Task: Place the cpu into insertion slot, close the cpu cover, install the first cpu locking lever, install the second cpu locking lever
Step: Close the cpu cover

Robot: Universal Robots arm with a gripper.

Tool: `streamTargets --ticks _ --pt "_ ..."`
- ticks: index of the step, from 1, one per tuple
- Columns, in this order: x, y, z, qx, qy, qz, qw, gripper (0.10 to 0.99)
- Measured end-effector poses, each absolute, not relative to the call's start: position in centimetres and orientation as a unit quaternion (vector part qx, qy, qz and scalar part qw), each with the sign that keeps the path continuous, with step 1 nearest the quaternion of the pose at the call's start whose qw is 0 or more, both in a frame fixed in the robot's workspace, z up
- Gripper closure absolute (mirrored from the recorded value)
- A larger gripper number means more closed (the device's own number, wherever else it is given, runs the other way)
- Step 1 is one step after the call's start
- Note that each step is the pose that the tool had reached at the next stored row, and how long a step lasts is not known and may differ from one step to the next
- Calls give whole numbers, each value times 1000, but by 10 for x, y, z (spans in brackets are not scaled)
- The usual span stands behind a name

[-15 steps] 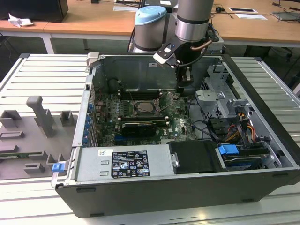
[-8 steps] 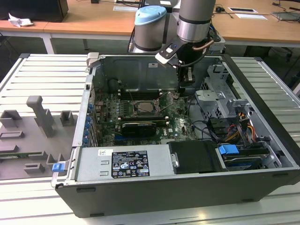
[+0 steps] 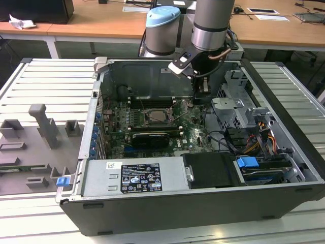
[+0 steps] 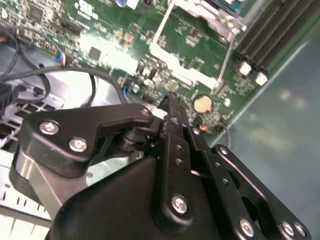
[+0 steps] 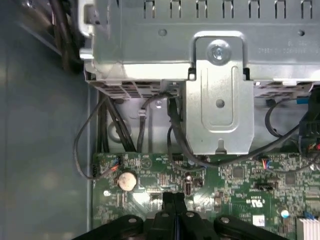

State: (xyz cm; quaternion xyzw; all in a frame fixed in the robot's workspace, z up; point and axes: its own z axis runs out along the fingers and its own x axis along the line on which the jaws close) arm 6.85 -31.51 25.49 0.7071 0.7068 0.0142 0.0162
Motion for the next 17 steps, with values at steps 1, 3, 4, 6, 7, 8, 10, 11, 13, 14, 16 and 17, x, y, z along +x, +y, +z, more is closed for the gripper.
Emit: streamTargets --ticks 1,3,4,6,7,8,10,11,13,14,16,17 --pt "68 -318 253 706 708 14 16 980" --pt "66 -318 252 703 710 14 16 980" --pt "64 -319 251 703 711 14 16 980" --pt "59 -319 251 702 712 14 16 980" --pt "55 -319 250 701 713 14 16 980" --pt "49 -319 250 701 713 14 16 980" --pt "43 -319 250 701 713 14 16 980" --pt "43 -319 250 701 713 14 16 980" --pt "41 -318 250 701 713 14 16 980" --pt "40 -318 250 701 713 14 16 980" --pt "38 -318 250 701 713 14 16 980" --pt "37 -318 250 701 713 14 16 980"
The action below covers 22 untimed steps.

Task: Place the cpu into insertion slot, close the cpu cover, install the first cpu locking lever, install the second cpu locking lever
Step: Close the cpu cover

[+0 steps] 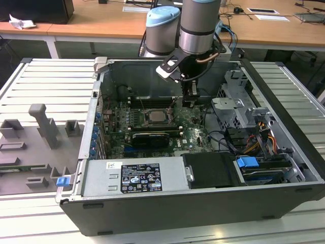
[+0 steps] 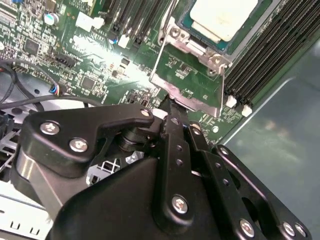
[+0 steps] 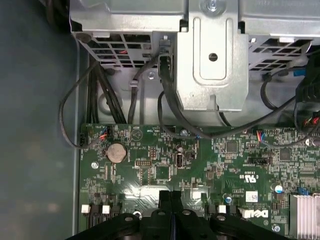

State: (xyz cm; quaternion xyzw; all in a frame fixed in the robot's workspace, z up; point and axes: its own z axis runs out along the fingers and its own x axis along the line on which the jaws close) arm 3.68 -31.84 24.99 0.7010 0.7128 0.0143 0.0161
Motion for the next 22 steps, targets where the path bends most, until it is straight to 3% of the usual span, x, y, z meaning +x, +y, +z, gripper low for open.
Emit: streamTargets --ticks 22 --pt "23 -318 250 701 713 14 16 980"
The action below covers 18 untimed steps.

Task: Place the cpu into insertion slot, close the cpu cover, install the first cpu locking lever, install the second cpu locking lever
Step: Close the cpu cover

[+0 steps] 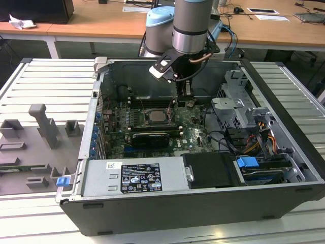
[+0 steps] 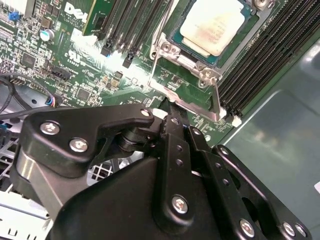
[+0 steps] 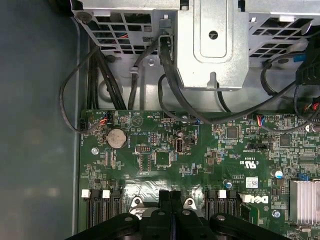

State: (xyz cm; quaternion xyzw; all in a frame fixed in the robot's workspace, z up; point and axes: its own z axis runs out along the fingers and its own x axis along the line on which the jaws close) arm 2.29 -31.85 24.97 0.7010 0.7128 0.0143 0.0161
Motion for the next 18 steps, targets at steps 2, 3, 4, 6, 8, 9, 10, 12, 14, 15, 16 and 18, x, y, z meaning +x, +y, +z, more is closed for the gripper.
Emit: streamTargets --ticks 2,3,4,6,8,9,10,12,14,15,16,18 --pt "22 -318 250 701 713 14 16 980" --pt "21 -318 250 701 713 14 16 980" --pt "20 -318 250 701 713 14 16 980" --pt "18 -318 250 701 713 14 16 980" --pt "17 -318 250 701 713 14 16 980" --pt "16 -318 250 701 713 14 16 980" --pt "14 -318 250 701 713 14 16 980" --pt "12 -318 250 701 713 14 16 980" --pt "11 -318 250 701 713 14 16 980" --pt "10 -318 250 701 713 14 16 980" --pt "10 -318 250 701 713 14 16 980" --pt "8 -318 250 701 713 14 16 980"
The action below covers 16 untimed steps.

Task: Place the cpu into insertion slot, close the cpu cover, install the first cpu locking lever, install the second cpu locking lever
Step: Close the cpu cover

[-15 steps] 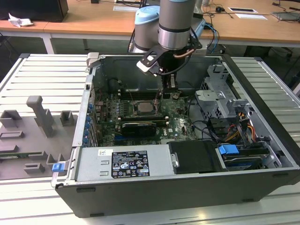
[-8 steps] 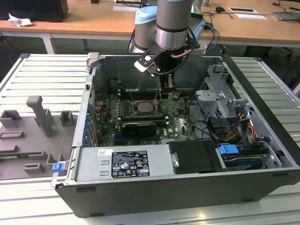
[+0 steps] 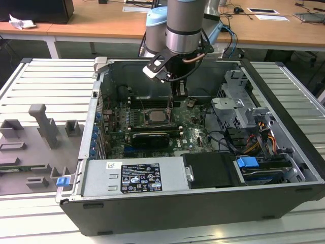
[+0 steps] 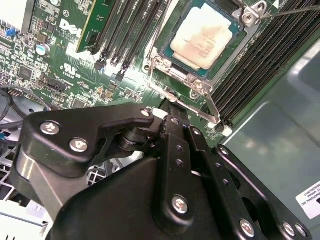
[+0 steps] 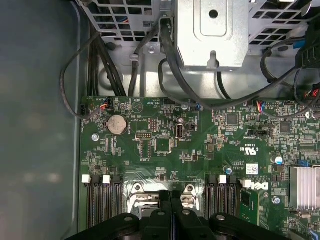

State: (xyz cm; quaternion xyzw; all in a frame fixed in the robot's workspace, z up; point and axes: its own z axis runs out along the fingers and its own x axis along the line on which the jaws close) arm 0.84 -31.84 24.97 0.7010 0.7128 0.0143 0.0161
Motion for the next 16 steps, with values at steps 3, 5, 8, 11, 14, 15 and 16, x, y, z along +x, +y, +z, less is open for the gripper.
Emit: streamTargets --ticks 3,5,8,11,14,15,16 --pt "5 -318 250 701 713 14 16 980" --pt "3 -318 250 701 713 14 16 980" --pt "-2 -318 249 701 713 14 16 980" --pt "-7 -318 248 701 713 14 16 980" --pt "-12 -318 245 701 713 14 16 980" --pt "-14 -318 244 701 713 14 16 980" --pt "-15 -318 242 700 714 14 16 980"
